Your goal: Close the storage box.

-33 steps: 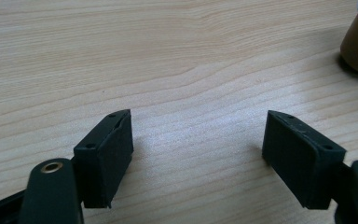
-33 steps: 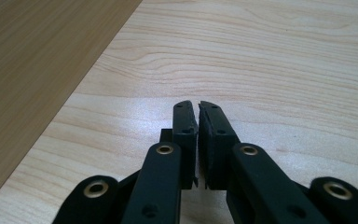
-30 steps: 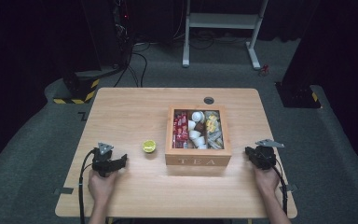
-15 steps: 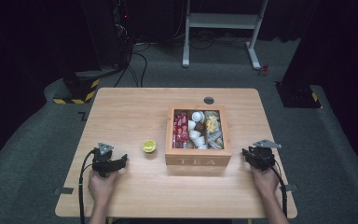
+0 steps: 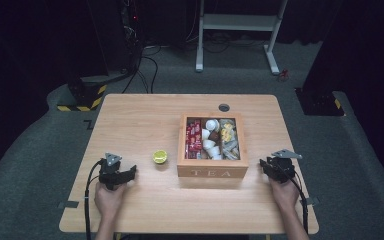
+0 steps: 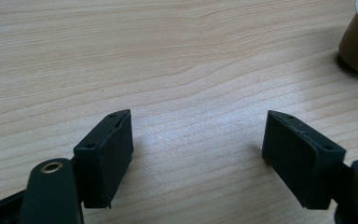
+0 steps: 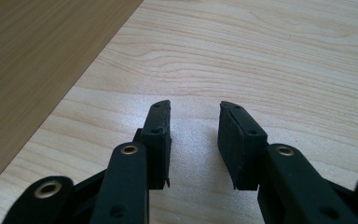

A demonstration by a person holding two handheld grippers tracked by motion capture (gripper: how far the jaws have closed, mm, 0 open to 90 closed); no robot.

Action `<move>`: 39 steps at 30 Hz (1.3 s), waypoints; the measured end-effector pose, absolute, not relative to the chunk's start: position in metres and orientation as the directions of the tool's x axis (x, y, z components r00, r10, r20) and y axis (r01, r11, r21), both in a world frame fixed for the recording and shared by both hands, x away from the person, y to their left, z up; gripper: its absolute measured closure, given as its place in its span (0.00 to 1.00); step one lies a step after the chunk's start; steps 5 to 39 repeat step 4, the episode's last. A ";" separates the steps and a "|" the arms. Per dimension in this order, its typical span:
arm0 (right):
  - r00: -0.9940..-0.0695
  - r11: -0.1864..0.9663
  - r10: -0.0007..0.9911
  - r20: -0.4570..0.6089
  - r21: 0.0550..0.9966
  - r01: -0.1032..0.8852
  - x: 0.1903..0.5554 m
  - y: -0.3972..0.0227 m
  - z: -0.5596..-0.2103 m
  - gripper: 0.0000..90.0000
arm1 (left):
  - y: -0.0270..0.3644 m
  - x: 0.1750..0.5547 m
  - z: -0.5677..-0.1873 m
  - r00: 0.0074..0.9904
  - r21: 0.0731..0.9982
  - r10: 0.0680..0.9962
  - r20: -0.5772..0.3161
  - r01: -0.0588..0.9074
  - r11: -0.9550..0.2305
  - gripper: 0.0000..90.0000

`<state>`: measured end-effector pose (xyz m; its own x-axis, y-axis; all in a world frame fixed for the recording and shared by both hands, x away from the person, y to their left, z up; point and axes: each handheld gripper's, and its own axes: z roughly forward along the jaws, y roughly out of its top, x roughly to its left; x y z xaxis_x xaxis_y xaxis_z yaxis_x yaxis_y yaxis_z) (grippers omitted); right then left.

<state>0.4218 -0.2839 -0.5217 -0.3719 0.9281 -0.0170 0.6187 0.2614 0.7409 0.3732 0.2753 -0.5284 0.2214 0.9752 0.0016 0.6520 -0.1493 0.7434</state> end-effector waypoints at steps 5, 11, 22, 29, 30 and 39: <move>-0.373 0.260 0.928 -0.015 0.741 0.619 0.422 -0.284 -0.522 0.71 | 0.275 0.373 -0.528 0.220 0.744 0.975 0.001 0.651 -0.148 0.28; -0.373 0.260 0.928 -0.015 0.741 0.619 0.422 -0.284 -0.522 0.71 | 0.275 0.373 -0.528 0.220 0.744 0.975 0.001 0.651 -0.148 0.28; -0.373 0.260 0.928 -0.015 0.741 0.619 0.422 -0.284 -0.522 0.71 | 0.275 0.373 -0.528 0.220 0.744 0.975 0.001 0.651 -0.148 0.28; -0.373 0.260 0.928 -0.015 0.741 0.619 0.422 -0.284 -0.522 0.71 | 0.275 0.373 -0.528 0.220 0.744 0.975 0.001 0.651 -0.148 0.28; -0.373 0.260 0.928 -0.015 0.741 0.619 0.422 -0.284 -0.522 0.71 | 0.275 0.373 -0.528 0.220 0.744 0.975 0.001 0.651 -0.148 0.28; -0.373 0.260 0.928 -0.015 0.741 0.619 0.422 -0.284 -0.522 0.71 | 0.275 0.373 -0.528 0.220 0.744 0.975 0.001 0.651 -0.148 0.28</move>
